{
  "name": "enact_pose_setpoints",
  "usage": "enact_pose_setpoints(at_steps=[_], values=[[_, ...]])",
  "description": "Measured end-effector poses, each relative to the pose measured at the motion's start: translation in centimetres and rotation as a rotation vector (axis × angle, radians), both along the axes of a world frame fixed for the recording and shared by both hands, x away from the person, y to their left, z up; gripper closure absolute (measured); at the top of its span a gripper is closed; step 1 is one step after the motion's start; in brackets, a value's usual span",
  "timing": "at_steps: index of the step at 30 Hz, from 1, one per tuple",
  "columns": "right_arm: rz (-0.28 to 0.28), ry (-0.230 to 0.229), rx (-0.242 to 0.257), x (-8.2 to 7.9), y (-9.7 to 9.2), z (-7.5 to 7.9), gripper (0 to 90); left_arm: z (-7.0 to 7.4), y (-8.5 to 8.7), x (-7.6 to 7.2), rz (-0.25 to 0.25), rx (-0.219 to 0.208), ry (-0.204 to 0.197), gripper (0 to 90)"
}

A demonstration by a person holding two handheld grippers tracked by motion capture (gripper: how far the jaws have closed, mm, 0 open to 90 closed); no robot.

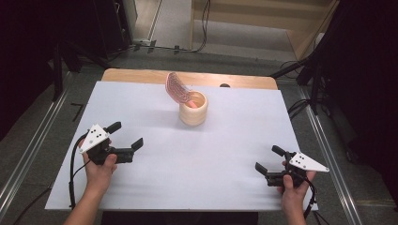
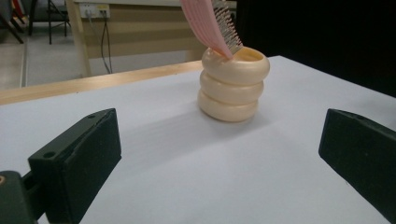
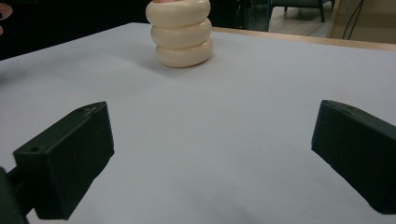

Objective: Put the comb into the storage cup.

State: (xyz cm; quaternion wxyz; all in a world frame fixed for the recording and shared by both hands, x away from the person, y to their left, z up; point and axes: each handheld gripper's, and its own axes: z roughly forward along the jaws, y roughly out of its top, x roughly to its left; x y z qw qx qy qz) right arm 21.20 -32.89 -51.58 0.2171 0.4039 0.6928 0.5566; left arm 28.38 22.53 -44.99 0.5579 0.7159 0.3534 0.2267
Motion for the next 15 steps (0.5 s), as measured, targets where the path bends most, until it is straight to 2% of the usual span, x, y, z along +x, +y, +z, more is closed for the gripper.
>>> enact_pose_setpoints(at_steps=[15], values=[[-0.003, 0.002, -0.002, 0.0, 0.0, 0.0, 0.0, -1.3, 3.1, -1.5, 0.056, 0.010, 0.009, 0.0]])
